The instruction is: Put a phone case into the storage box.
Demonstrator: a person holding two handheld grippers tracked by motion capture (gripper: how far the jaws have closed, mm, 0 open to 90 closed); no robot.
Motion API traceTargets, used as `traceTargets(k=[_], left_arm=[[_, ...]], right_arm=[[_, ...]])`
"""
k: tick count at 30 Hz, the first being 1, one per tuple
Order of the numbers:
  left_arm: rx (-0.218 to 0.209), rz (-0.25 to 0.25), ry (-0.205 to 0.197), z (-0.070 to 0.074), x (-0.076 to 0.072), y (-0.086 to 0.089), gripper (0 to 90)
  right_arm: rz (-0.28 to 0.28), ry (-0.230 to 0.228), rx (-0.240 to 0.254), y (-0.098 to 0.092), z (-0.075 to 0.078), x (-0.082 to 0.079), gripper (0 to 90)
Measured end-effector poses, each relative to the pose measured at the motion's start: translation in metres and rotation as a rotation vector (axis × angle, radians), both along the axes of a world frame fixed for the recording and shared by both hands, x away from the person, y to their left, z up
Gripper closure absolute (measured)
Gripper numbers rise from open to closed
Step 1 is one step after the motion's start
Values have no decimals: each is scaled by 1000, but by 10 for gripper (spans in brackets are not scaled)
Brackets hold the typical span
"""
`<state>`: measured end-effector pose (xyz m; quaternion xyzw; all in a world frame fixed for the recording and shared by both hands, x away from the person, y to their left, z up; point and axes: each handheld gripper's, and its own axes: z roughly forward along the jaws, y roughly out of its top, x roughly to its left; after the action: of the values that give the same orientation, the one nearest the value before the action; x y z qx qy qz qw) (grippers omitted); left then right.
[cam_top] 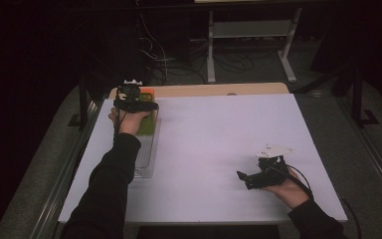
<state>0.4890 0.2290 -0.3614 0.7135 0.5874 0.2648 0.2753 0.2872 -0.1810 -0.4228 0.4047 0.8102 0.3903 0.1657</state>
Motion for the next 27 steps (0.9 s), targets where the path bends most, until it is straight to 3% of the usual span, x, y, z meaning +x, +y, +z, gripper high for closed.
traceTargets(k=[7,11,16,22,27], left_arm=[[-22,-96,0,13,-20,2,9],[-34,-185,-7,17,-35,2,9],[-106,-318,-33,21,-59,3,9],[-147,-461,-64,19,-91,3,9],[-173,-532,-84,15,-116,6,9]], right_arm=[[0,-1,-2,-1,0,0,0],[4,-2,-3,-1,0,1,0],[8,2,4,-2,1,1,0],[30,7,24,-5,3,0,0],[55,-11,22,-8,5,0,0]])
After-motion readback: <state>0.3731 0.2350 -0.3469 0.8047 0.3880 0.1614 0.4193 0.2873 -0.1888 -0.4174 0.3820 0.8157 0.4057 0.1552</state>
